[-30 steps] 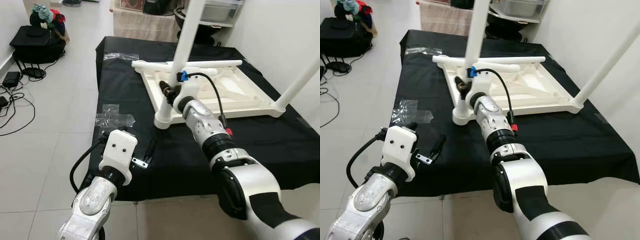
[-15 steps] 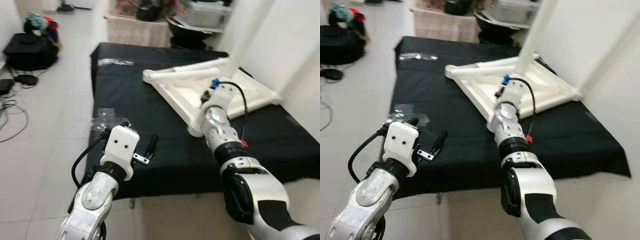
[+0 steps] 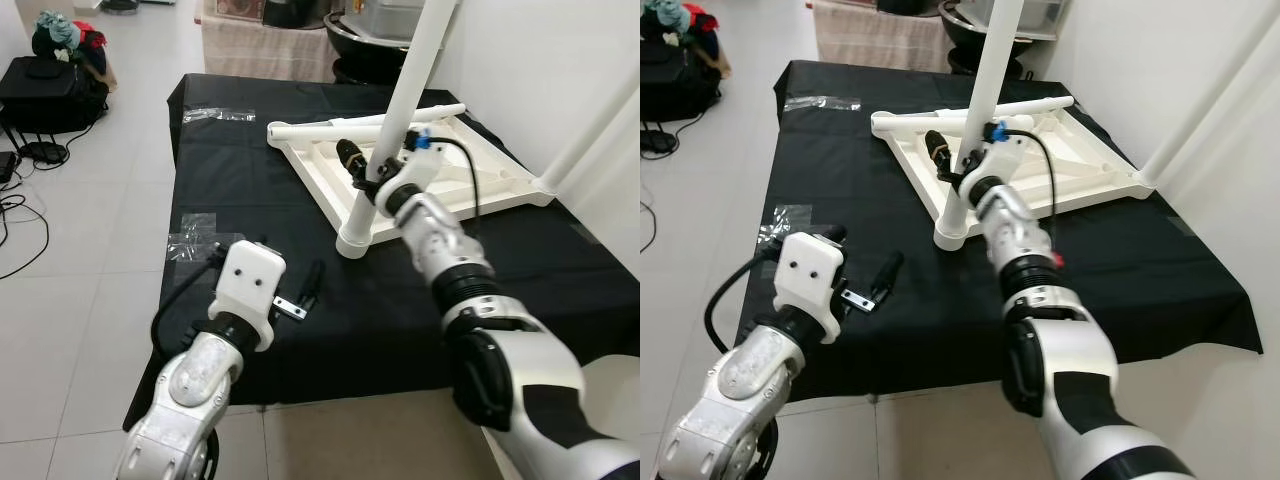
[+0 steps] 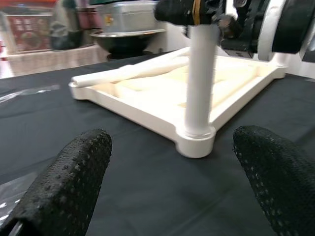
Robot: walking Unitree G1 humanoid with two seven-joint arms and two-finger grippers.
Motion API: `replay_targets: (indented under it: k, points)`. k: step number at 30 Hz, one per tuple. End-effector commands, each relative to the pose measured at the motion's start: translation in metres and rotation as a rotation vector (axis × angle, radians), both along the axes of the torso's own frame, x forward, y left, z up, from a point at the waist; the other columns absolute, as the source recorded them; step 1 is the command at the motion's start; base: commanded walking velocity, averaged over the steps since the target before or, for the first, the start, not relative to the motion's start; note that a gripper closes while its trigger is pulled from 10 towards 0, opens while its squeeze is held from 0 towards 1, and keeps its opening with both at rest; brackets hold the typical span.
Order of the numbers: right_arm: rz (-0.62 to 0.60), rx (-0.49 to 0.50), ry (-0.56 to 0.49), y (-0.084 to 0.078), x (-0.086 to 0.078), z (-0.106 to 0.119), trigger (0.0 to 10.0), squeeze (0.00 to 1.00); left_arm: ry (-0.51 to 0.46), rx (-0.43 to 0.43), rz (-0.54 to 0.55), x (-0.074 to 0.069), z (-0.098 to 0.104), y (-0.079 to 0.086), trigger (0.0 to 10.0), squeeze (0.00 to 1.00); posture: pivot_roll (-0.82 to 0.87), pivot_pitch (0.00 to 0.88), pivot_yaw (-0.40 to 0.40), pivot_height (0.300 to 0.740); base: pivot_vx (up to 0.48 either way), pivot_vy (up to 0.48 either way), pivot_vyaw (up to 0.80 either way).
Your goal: Building children table
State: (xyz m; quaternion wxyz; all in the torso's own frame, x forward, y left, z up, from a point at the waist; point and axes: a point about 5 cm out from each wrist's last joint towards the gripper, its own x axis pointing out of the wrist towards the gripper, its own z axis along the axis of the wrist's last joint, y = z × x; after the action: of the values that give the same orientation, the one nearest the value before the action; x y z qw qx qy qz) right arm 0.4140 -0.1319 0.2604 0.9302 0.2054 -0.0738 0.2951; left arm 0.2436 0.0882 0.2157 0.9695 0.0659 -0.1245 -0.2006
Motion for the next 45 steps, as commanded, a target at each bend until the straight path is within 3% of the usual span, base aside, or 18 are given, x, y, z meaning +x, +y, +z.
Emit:
replay_targets:
  k: [1,2,4,9,14,25,27,29,30,31,32,33,34,39,40,41,42,45]
  points:
    - [0.088,0.004,-0.02,0.008,-0.003,-0.001,10.0,1.0,0.005,0.004,-0.017,0.0,-0.002,-0.002,10.0,0.0,0.05,0.12,-0.153,0.74,0.0,0.0,0.0]
    - [0.269,-0.058,-0.071,0.008,-0.012,-0.005,10.0,1.0,0.003,-0.001,-0.028,-0.001,-0.001,-0.004,10.0,0.0,0.05,0.118,-0.151,0.74,0.0,0.0,0.0]
    - [0.269,-0.058,-0.071,0.008,-0.012,-0.005,10.0,1.0,0.003,-0.001,-0.028,-0.001,-0.001,-0.004,10.0,0.0,0.05,0.118,-0.151,0.74,0.0,0.0,0.0]
    - [0.415,-0.102,-0.101,0.01,-0.02,-0.011,10.0,1.0,0.008,-0.011,-0.055,-0.004,0.0,-0.007,10.0,0.0,0.05,0.121,-0.149,0.74,0.0,0.0,0.0]
    - [0.555,-0.132,-0.139,0.015,-0.03,-0.014,10.0,1.0,0.086,0.014,-0.173,-0.012,-0.015,-0.018,10.0,0.0,0.04,0.119,-0.141,0.74,0.0,0.0,0.0]
    - [0.702,-0.199,-0.158,0.019,-0.038,-0.013,10.0,1.0,0.114,0.026,-0.226,-0.014,-0.021,-0.026,10.0,0.0,0.03,0.124,-0.149,0.74,0.0,0.0,0.0]
    - [0.735,-0.23,-0.161,0.022,-0.04,-0.014,10.0,1.0,0.114,0.024,-0.223,-0.014,-0.021,-0.025,10.0,0.0,0.03,0.125,-0.149,0.74,0.0,0.0,0.0]
    - [0.659,-0.35,-0.129,0.028,-0.035,-0.024,10.0,1.0,0.117,0.022,-0.22,-0.015,-0.021,-0.024,10.0,0.0,0.04,0.126,-0.151,0.74,0.0,0.0,0.0]
    - [0.659,-0.35,-0.129,0.028,-0.035,-0.024,10.0,1.0,0.117,0.022,-0.22,-0.015,-0.021,-0.024,10.0,0.0,0.04,0.126,-0.151,0.74,0.0,0.0,0.0]
    - [0.562,-0.444,-0.101,0.03,-0.029,-0.029,10.0,0.64,0.117,0.022,-0.216,-0.015,-0.021,-0.024,10.0,0.0,0.04,0.129,-0.149,0.74,0.0,0.0,0.0]
    - [0.562,-0.444,-0.101,0.03,-0.029,-0.029,10.0,0.64,0.117,0.022,-0.216,-0.015,-0.021,-0.024,10.0,0.0,0.04,0.129,-0.149,0.74,0.0,0.0,0.0]
    - [0.454,-0.496,-0.027,0.033,-0.022,-0.034,10.0,0.0,0.114,0.023,-0.204,-0.015,-0.021,-0.022,10.0,0.0,0.03,0.127,-0.146,0.74,0.0,0.0,0.0]
    - [0.392,-0.521,-0.002,0.036,-0.018,-0.035,10.0,0.0,0.113,0.021,-0.196,-0.014,-0.021,-0.021,10.0,0.0,0.03,0.131,-0.141,0.74,0.0,0.0,0.0]
    - [0.383,-0.517,-0.003,0.044,-0.017,-0.032,10.0,0.0,0.113,0.027,-0.187,-0.012,-0.021,-0.02,10.0,0.0,0.03,0.134,-0.141,0.74,0.0,0.0,0.0]
    - [0.365,-0.517,-0.003,0.046,-0.016,-0.03,1.3,0.0,0.111,0.029,-0.185,-0.012,-0.021,-0.02,10.0,0.0,0.03,0.134,-0.141,0.74,0.0,0.0,0.0]
    - [0.365,-0.517,-0.003,0.046,-0.016,-0.03,1.3,0.0,0.111,0.029,-0.185,-0.012,-0.021,-0.02,10.0,0.0,0.03,0.134,-0.141,0.74,0.0,0.0,0.0]
    - [0.37,-0.505,-0.015,0.049,-0.016,-0.027,0.0,0.0,0.111,0.03,-0.183,-0.012,-0.021,-0.02,10.0,0.0,0.03,0.136,-0.138,0.74,0.0,0.0,0.0]
    - [0.361,-0.483,-0.026,0.051,-0.015,-0.022,0.0,0.0,0.11,0.027,-0.179,-0.011,-0.021,-0.019,10.0,0.0,0.03,0.136,-0.14,0.74,0.0,0.0,0.0]
